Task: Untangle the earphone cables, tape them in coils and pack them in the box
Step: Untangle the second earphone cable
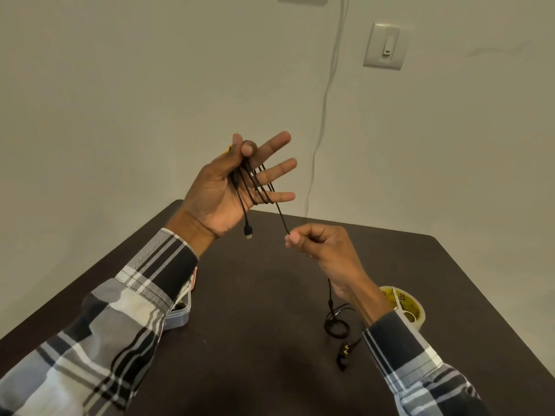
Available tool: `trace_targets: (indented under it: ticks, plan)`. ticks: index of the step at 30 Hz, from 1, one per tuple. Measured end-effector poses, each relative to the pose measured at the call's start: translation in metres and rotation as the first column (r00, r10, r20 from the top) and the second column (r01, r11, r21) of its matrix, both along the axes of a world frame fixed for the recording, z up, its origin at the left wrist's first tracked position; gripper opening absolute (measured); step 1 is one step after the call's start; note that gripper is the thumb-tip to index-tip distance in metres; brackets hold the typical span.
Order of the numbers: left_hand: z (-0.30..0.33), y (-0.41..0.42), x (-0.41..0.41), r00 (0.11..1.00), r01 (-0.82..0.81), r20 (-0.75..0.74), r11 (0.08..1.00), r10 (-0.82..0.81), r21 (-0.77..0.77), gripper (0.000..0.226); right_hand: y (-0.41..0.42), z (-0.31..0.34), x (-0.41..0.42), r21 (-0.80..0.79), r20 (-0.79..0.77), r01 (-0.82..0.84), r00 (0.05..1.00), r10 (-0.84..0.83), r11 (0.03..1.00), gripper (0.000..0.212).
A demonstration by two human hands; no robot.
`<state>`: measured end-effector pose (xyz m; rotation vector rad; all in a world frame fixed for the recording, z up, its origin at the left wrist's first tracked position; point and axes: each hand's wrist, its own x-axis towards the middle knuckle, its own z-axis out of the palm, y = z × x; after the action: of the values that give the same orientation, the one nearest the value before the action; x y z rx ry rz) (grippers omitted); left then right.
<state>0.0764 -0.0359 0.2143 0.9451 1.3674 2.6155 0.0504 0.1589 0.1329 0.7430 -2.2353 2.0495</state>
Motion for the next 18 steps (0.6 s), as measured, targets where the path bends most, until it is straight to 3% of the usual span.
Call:
trace_targets:
  ticks: [6, 11, 13, 15, 18]
  plan:
    - [-0.004, 0.005, -0.01, 0.988, -0.142, 0.075, 0.988, 0.137, 0.058, 0.052, -0.008, -0.019, 0.014, -0.041, 0.024, -0.02, 1.0, 0.021, 0.999, 0.024]
    - [-0.019, -0.005, -0.024, 0.934, -0.34, 0.084, 0.937, 0.346, -0.081, 0.032, -0.007, -0.02, 0.027, -0.03, 0.023, -0.044, 0.999, 0.044, 0.999, 0.028]
    - [-0.025, -0.008, -0.027, 0.888, -0.446, 0.019, 0.868, 0.46, -0.217, 0.031, -0.001, -0.02, 0.03, -0.037, 0.033, -0.052, 0.998, 0.053, 0.998, 0.028]
    - [-0.029, -0.01, -0.026, 0.821, -0.561, -0.138, 0.738, 0.554, -0.375, 0.032, 0.006, -0.018, 0.031, -0.03, 0.024, -0.037, 0.999, 0.037, 0.999, 0.029]
    - [-0.034, -0.012, -0.025, 0.753, -0.651, -0.39, 0.512, 0.53, -0.56, 0.033, 0.016, -0.011, 0.033, -0.012, 0.001, -0.022, 1.0, 0.022, 1.0, 0.031]
